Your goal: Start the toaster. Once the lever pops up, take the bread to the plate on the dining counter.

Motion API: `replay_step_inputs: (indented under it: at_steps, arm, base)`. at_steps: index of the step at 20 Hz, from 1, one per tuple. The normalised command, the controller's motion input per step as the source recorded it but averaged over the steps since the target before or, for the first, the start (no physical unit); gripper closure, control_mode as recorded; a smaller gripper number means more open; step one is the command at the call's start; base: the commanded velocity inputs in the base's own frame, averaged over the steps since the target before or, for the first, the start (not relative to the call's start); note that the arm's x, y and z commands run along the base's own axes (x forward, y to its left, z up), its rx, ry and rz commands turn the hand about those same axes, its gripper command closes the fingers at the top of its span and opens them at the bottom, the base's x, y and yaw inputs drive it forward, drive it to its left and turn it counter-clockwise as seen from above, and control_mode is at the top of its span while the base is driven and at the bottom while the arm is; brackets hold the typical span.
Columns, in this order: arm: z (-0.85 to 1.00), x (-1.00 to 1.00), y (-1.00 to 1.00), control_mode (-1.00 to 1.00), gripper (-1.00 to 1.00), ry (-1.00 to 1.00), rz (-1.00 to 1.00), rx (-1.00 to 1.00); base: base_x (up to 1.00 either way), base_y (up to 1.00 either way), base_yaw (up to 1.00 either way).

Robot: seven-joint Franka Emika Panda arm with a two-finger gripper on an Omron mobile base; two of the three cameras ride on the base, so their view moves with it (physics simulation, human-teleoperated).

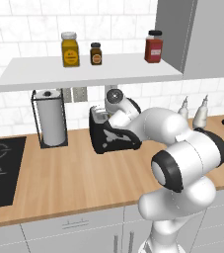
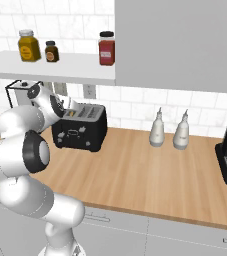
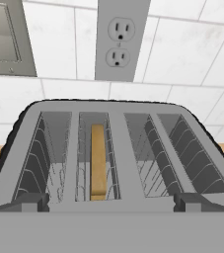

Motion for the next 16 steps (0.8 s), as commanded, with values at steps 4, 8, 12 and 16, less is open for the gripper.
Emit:
replay_step_inputs:
  at_steps: [4,8,12,16]
  arm:
    - [0.00,0.00,0.00,-1.00,-1.00,0.00,0.00,0.00]
    - [0.00,0.00,0.00,-1.00,-1.00,0.00,0.00,0.00]
    - [0.00,0.00,0.00,-1.00,-1.00,0.00,0.00,0.00]
    - [0.00,0.00,0.00,-1.00,-1.00,0.00,0.00,0.00]
  base:
    - [0.00,0.00,0.00]
    - [0.00,0.00,0.00]
    - [0.00,0.00,0.00]
    - [0.00,0.00,0.00]
